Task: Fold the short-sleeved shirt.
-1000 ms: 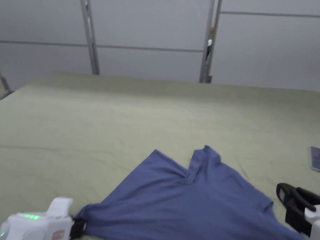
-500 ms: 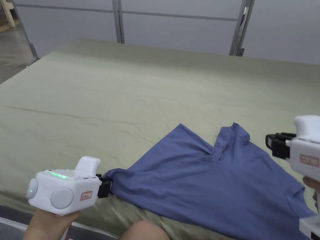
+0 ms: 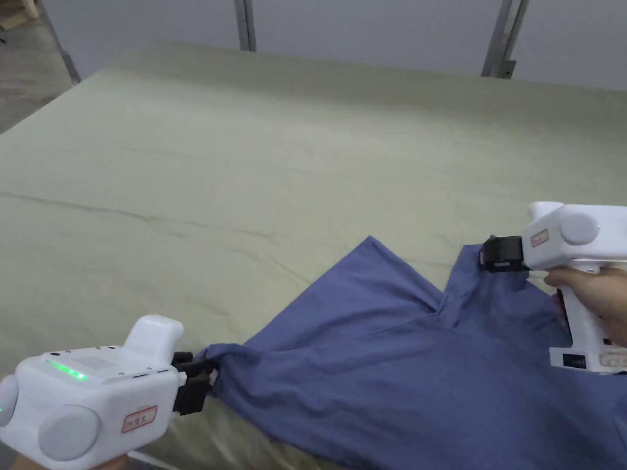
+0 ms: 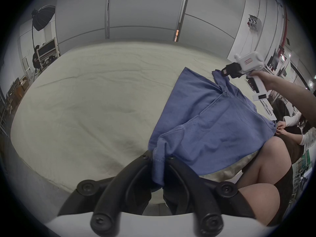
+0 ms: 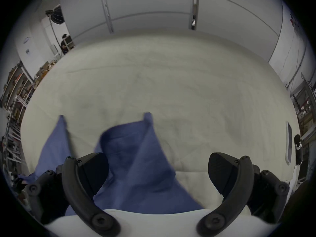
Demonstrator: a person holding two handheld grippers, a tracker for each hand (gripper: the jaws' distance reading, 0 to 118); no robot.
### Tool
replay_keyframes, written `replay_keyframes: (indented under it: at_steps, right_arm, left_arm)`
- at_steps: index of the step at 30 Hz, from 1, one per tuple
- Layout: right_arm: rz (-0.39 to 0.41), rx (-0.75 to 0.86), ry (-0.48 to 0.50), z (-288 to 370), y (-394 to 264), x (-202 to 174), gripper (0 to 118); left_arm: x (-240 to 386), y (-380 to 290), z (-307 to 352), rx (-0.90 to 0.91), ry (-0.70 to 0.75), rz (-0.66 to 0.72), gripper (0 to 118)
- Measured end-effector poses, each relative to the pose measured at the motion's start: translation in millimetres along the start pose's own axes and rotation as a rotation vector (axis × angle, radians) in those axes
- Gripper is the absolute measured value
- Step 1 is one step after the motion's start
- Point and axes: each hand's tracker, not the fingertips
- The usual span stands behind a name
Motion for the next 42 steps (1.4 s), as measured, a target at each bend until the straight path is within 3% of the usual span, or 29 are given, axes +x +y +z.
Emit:
replay_keyframes:
  at_steps: [1, 3, 4, 5, 6, 7, 8, 9, 11, 13, 16, 19, 28, 33, 42]
  right_arm:
    - [0.006, -0.018, -0.014, 17, -13, -12, 115]
    - [-0.005, -0.020, -0.001, 20, -22, -14, 95]
    - [-0.003, -0.016, -0.030, 26, -26, -18, 94]
    - [-0.035, -0.066, 0.064, 6, -5, 5, 89]
    - [-0.026, -0.074, 0.070, 5, 2, 10, 74]
    - [0.036, -0.077, 0.036, 7, 9, 12, 55]
    - [0.070, -0.054, 0.027, 11, 16, 16, 24]
    - [0.114, 0.032, -0.007, 30, -10, -3, 5]
    - [0.102, 0.065, 0.017, 44, -19, -8, 5]
    - [0.029, 0.032, 0.086, 49, -20, 1, 4]
    - [-0.002, 0.124, 0.035, 72, -25, 8, 4]
    - [-0.073, 0.191, 0.096, 91, -23, 21, 4]
    - [-0.231, 0.547, 0.221, 265, -60, 48, 4]
    - [-0.233, 0.752, 0.226, 389, -100, 53, 4]
    - [-0.171, 1.101, 0.095, 572, -167, 60, 4]
  left_arm:
    - [3, 1, 0, 0.002, 0.003, -0.007, 10]
    - [4, 2, -3, 0.002, 0.004, -0.014, 10]
    - [1, 2, -5, 0.001, 0.002, -0.013, 10]
    - [0, 2, -7, 0.001, 0.001, -0.012, 10]
    - [0, 2, -8, 0.000, -0.005, -0.011, 10]
    - [0, 3, -9, 0.002, -0.006, -0.011, 10]
    - [0, 2, -9, 0.003, -0.004, -0.011, 10]
    - [0, 2, -9, 0.004, -0.003, -0.011, 10]
    - [0, 3, -8, 0.011, -0.005, -0.010, 10]
    - [-1, 2, -7, 0.013, -0.011, -0.008, 10]
    - [0, 3, -1, 0.023, 0.002, -0.009, 10]
    - [1, 8, 8, 0.060, 0.001, 0.015, 10]
    - [22, 56, 55, 0.295, -0.017, 0.037, 10]
    - [47, 97, 101, 0.470, -0.031, 0.011, 10]
    - [95, 164, 237, 0.834, -0.057, -0.015, 10]
